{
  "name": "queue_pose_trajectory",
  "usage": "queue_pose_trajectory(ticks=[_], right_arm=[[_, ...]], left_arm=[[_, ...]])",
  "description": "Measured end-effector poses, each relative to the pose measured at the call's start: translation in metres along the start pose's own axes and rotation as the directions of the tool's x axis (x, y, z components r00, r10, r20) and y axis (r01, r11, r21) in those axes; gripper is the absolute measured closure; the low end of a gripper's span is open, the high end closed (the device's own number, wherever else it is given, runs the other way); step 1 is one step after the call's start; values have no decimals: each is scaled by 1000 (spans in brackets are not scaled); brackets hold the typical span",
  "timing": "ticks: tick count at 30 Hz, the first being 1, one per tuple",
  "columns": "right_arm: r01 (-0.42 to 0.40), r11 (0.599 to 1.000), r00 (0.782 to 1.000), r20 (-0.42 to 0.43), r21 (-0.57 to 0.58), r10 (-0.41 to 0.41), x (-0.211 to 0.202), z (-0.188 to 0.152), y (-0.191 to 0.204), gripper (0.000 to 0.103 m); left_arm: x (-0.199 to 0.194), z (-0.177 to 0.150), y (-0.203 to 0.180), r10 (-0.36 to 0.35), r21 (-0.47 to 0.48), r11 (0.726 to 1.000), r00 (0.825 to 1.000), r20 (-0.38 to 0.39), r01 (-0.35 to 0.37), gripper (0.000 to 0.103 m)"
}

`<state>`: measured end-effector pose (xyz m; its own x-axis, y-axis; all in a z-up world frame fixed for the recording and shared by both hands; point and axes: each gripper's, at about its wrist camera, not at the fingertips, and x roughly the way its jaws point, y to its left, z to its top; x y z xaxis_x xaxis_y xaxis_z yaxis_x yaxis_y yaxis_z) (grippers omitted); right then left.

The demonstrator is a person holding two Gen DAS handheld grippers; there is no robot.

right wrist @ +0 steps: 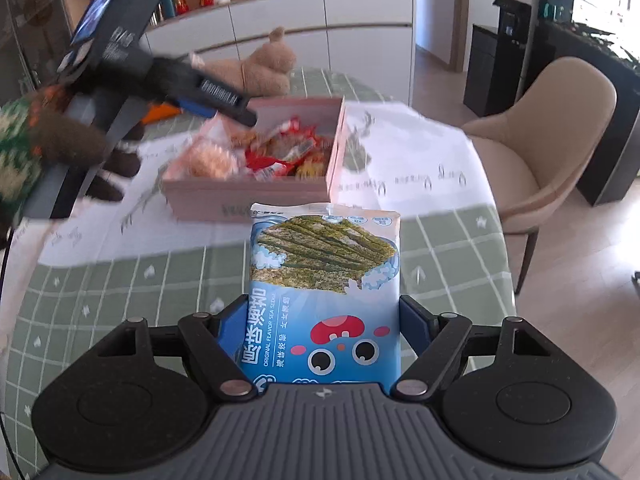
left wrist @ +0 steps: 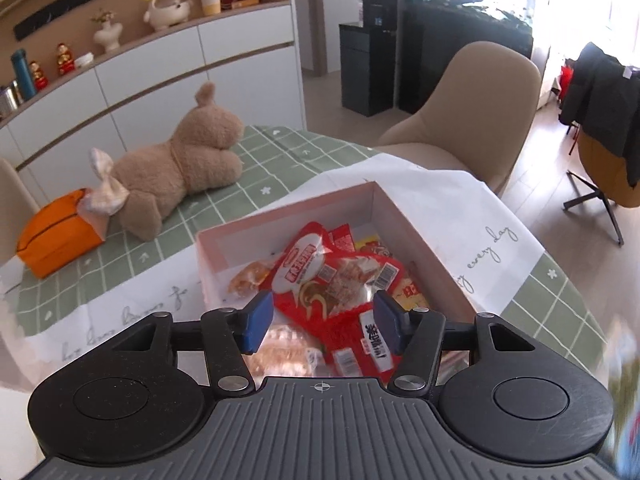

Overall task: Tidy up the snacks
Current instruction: 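Lower the seaweed bag into the pink box and open right gripper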

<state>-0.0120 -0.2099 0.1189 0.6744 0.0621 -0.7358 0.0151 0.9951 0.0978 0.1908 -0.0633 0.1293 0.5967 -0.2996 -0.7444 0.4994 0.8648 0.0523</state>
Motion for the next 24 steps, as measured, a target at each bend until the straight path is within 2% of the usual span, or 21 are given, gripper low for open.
queue_pose_trajectory(ticks=[2,6,8,9,11,13,15,17,20,24], right_arm=[[-11,1000,999,46,-30,12,-3,24,2,25],[-54,996,987,146,-65,63,-1,96,12,25],[-51,996,980,186,-80,65,15,133,23,23],[-53,996,977,201,-77,67,26,147,27,15],[-93,992,979,173,-88,108,57,172,37,10],[-52,994,996,68,-91,58,98,189,44,11],[14,996,1000,22,-85,-12,124,191,43,14],[19,998,1000,-5,-54,-19,130,182,35,14],[-36,999,999,-35,9,36,119,152,14,14],[21,999,997,-76,-27,-23,100,93,1,14]], left_arm=[[-12,-3,2,9,3,1000,1000,-3,-9,42],[-35,-16,19,24,-31,999,1000,-14,-24,42],[-43,-28,29,25,-82,996,999,-25,-27,42],[-47,-36,34,17,-114,993,999,-32,-21,42],[-52,-56,39,-9,-169,986,999,-49,1,42],[-53,-79,40,-42,-206,978,996,-82,24,42],[-52,-103,39,-70,-234,971,991,-114,41,42],[-51,-127,41,-95,-281,958,985,-142,52,43],[-51,-156,42,-149,-369,926,975,-165,79,43],[-50,-177,29,-210,-388,914,958,-195,121,43]])
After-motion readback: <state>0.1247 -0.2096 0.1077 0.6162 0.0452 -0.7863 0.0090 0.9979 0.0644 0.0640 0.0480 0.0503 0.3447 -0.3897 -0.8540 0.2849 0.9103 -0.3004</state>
